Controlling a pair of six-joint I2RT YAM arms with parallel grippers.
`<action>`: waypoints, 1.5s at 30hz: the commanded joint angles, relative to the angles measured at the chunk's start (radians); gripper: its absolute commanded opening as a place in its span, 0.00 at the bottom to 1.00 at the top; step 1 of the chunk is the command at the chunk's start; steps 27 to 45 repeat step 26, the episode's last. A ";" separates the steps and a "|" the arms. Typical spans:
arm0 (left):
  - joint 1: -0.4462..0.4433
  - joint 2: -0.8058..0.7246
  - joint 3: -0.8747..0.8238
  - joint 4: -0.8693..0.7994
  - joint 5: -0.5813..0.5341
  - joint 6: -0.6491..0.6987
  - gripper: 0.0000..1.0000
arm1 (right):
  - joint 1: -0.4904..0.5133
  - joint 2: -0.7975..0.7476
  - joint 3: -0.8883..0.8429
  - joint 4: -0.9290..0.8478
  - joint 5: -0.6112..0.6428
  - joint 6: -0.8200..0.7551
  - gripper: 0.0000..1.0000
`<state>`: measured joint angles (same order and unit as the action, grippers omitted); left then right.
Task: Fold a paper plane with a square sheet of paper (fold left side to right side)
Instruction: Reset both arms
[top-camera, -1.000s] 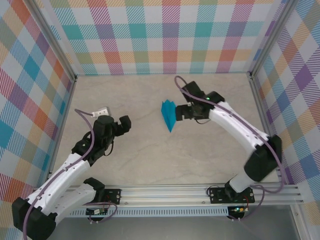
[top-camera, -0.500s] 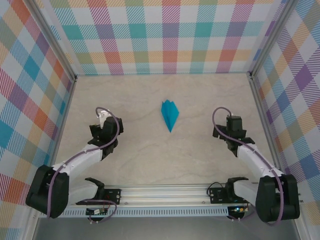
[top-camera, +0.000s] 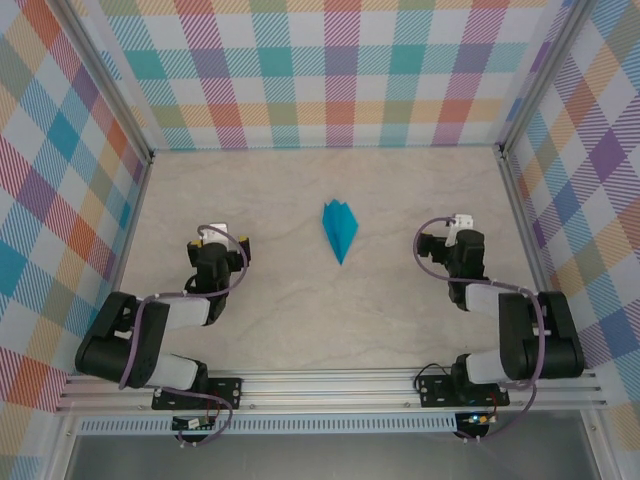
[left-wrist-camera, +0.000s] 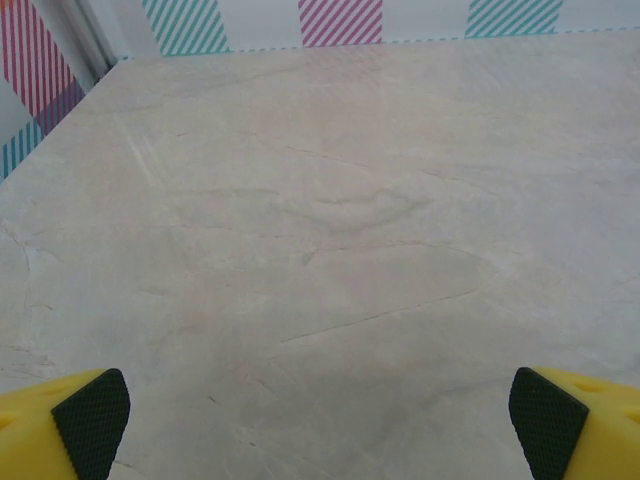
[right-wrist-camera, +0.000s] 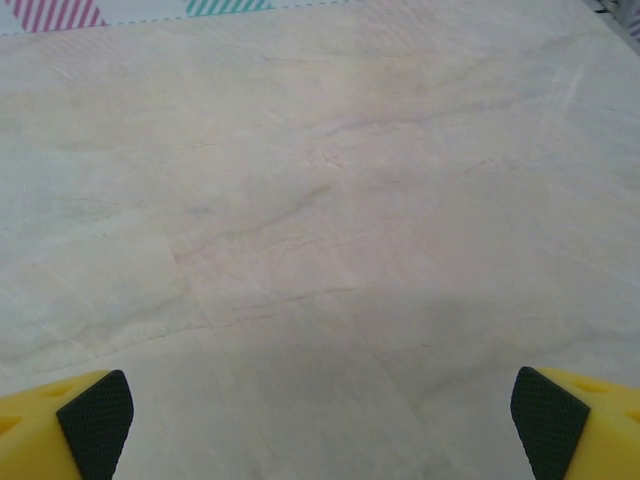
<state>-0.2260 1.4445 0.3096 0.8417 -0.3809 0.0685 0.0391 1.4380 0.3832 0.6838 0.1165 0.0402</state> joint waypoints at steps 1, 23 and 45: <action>0.058 0.145 -0.045 0.315 0.090 0.011 1.00 | -0.004 0.091 -0.008 0.204 -0.088 -0.044 1.00; 0.159 0.122 0.105 -0.021 0.261 -0.054 1.00 | -0.036 0.087 0.036 0.110 -0.138 -0.028 1.00; 0.159 0.122 0.105 -0.022 0.260 -0.054 1.00 | -0.036 0.088 0.036 0.111 -0.138 -0.028 1.00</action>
